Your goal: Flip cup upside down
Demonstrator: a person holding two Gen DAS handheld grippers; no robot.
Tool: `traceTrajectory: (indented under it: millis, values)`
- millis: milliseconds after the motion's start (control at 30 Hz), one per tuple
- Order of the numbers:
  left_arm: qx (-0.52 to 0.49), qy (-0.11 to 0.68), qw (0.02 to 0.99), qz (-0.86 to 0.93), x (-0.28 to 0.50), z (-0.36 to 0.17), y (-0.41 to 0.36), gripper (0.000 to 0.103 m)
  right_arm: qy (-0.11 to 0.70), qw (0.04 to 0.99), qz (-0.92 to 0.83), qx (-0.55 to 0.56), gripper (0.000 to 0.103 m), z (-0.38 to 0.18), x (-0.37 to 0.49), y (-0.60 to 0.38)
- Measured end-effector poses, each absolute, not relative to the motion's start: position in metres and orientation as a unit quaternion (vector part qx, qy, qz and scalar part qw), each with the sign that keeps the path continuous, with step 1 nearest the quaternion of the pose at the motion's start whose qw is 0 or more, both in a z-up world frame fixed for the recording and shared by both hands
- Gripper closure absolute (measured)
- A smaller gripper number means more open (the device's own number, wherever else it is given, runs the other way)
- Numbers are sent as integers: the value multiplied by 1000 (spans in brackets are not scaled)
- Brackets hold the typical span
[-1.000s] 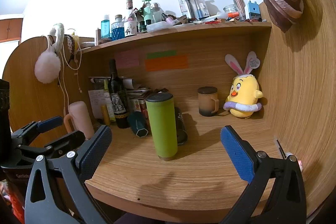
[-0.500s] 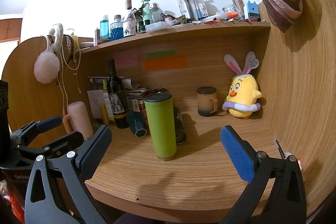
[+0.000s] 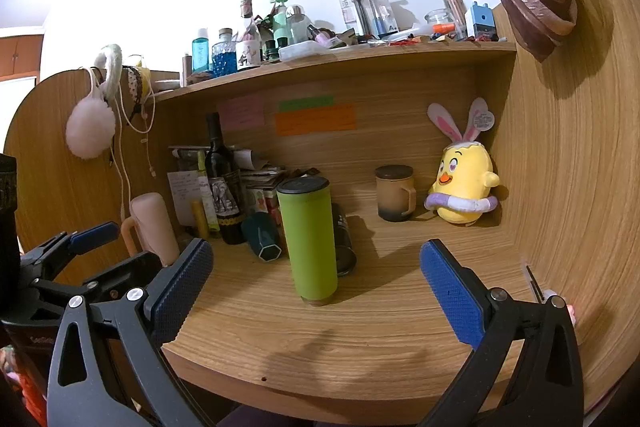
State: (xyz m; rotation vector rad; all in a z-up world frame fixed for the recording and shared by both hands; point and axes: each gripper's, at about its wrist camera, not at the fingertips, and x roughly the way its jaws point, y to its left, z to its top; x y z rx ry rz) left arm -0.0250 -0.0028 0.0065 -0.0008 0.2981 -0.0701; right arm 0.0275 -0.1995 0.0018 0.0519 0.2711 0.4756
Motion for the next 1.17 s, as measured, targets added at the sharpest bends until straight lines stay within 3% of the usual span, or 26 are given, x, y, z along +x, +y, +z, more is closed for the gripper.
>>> traceTrajectory:
  millis: [1167]
  values:
    - [10, 146, 988, -45, -23, 7, -6, 0, 134, 962, 235, 24, 0, 3, 27, -200]
